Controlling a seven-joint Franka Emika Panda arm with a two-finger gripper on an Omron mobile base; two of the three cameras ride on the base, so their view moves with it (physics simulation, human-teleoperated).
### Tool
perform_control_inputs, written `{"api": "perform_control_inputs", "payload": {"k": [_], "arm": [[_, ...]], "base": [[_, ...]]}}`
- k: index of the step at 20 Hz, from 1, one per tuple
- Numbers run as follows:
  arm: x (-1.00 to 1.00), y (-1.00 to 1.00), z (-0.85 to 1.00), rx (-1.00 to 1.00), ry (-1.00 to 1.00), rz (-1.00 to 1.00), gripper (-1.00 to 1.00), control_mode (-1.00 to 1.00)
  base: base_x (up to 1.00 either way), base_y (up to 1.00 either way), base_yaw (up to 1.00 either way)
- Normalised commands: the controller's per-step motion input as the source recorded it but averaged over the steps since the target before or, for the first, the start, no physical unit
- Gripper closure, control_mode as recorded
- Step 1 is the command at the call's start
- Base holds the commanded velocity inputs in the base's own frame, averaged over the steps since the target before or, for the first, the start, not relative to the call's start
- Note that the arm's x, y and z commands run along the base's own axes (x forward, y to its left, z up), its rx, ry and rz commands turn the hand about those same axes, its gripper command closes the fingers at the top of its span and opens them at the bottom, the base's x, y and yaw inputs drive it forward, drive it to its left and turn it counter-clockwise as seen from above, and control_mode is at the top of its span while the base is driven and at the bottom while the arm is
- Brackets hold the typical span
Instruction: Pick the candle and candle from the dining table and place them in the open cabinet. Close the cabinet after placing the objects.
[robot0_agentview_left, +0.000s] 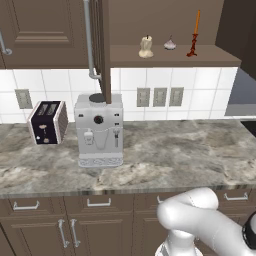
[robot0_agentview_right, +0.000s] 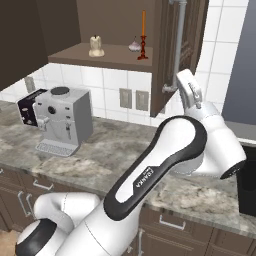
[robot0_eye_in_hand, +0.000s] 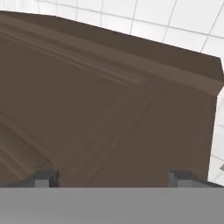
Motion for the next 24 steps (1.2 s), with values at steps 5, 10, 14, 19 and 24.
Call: {"api": "perform_control_inputs", "payload": {"k": [5,10,14,19,24], "arm": [[-0.11,0.89,0.00,-0.16,-0.06,0.08,-1.00,-1.00],[-0.03,0.77,0.00,-0.17,-0.05,0.03,-1.00,-1.00],[0.08,0.45,0.00,-0.17,0.00,0.00,-1.00,-1.00],[0.40,0.31,-0.01,-0.19,0.00,-0.01,-1.00,-1.00],[0.64,0.16,-0.09,-0.17,0.05,-0.08,-1.00,-1.00]], "base": [[0.00,0.00,0.00],[0.00,0.00,0.00],[0.00,0.00,0.00],[0.00,0.00,0.00],[0.00,0.00,0.00]]}}
